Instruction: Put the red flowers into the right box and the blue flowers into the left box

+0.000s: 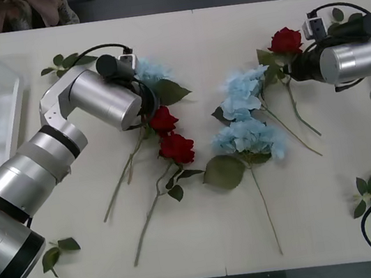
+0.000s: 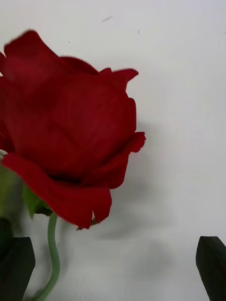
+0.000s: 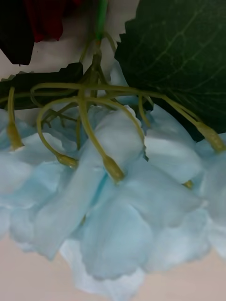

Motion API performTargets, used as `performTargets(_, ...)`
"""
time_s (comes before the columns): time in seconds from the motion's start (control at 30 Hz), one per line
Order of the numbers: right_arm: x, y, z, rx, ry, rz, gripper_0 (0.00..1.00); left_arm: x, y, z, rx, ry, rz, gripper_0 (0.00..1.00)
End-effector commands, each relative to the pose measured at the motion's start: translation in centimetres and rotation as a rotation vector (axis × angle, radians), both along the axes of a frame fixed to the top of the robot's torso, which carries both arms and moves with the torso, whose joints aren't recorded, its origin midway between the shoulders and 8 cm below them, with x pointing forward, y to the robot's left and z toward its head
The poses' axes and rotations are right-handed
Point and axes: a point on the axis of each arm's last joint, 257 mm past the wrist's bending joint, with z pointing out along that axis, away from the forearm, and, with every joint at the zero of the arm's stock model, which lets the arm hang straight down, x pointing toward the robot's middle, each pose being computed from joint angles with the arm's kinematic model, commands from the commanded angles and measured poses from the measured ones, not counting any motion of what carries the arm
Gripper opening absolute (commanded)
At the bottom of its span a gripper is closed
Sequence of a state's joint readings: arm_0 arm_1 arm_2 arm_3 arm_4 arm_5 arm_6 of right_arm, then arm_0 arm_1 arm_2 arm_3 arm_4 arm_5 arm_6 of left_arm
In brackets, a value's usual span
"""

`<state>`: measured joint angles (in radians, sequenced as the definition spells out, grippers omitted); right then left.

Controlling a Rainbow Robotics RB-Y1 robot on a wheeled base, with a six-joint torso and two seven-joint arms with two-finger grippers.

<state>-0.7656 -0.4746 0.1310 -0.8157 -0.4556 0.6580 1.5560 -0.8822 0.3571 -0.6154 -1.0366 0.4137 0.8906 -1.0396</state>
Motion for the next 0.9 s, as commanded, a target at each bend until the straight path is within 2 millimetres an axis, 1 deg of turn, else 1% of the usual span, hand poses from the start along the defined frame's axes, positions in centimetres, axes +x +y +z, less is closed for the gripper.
performTargets(0.03,1.4,2.2,2.1,0.034,-0.047,0.005,1.00,0.9,-0.9,2.2,0.020,-0.046,-0.043,1.00)
performTargets(0.13,1.3,2.3,1.9,0.031,-0.044,0.003,1.00,0.5,-1.2,1.5,0.036,-0.035,-0.061,1.00)
performTargets(0.3,1.2,2.1,1.4,0.006,-0.038,0.003,1.00,0.2,-1.2,1.0,0.039,-0.026,-0.067,1.00)
performTargets(0.47,1.3,2.3,1.2,-0.006,-0.041,0.002,1.00,0.0,-0.7,0.2,0.041,-0.008,-0.063,0.99)
performTargets(0.5,1.3,2.3,1.2,-0.009,-0.041,0.002,1.00,0.0,-0.7,0.2,0.043,-0.006,-0.064,0.92)
performTargets(0.53,1.3,2.3,1.2,-0.015,-0.041,0.002,1.00,0.0,-0.8,0.1,0.041,-0.005,-0.065,0.80)
performTargets(0.57,1.3,2.2,1.2,-0.019,-0.041,0.000,1.00,0.0,-0.7,0.1,0.044,-0.005,-0.065,0.71)
performTargets(0.6,1.2,2.2,1.1,-0.019,-0.038,-0.001,0.98,0.0,-0.8,0.1,0.042,-0.005,-0.066,0.53)
performTargets(0.63,1.2,2.3,1.0,-0.018,-0.038,0.000,0.96,0.0,-0.8,0.1,0.042,-0.005,-0.066,0.44)
performTargets(0.67,1.2,2.3,1.0,-0.017,-0.038,-0.002,0.93,-0.1,-0.8,0.1,0.042,-0.004,-0.067,0.23)
performTargets(0.7,1.2,2.3,0.9,-0.018,-0.036,-0.001,0.91,-0.1,-0.8,0.1,0.041,-0.004,-0.066,0.08)
performTargets(0.73,1.2,2.4,0.8,-0.018,-0.035,-0.001,0.84,-0.1,-0.8,0.1,0.040,-0.003,-0.066,0.00)
performTargets(0.77,1.1,2.5,0.7,-0.018,-0.033,0.000,0.76,-0.1,-0.8,0.1,0.040,-0.003,-0.066,0.00)
performTargets(0.8,1.1,2.5,0.8,-0.018,-0.034,0.001,0.49,-0.1,-0.7,0.1,0.042,-0.003,-0.066,0.00)
performTargets(0.83,1.1,2.5,0.7,-0.015,-0.033,-0.002,0.32,0.0,-0.6,0.2,0.044,-0.005,-0.064,0.00)
performTargets(0.87,1.1,2.4,0.6,-0.014,-0.031,-0.003,0.18,0.0,-0.4,0.2,0.046,-0.006,-0.064,0.00)
performTargets(0.9,1.1,2.4,0.6,-0.011,-0.031,-0.005,0.11,0.1,-0.3,0.2,0.048,-0.007,-0.064,0.00)
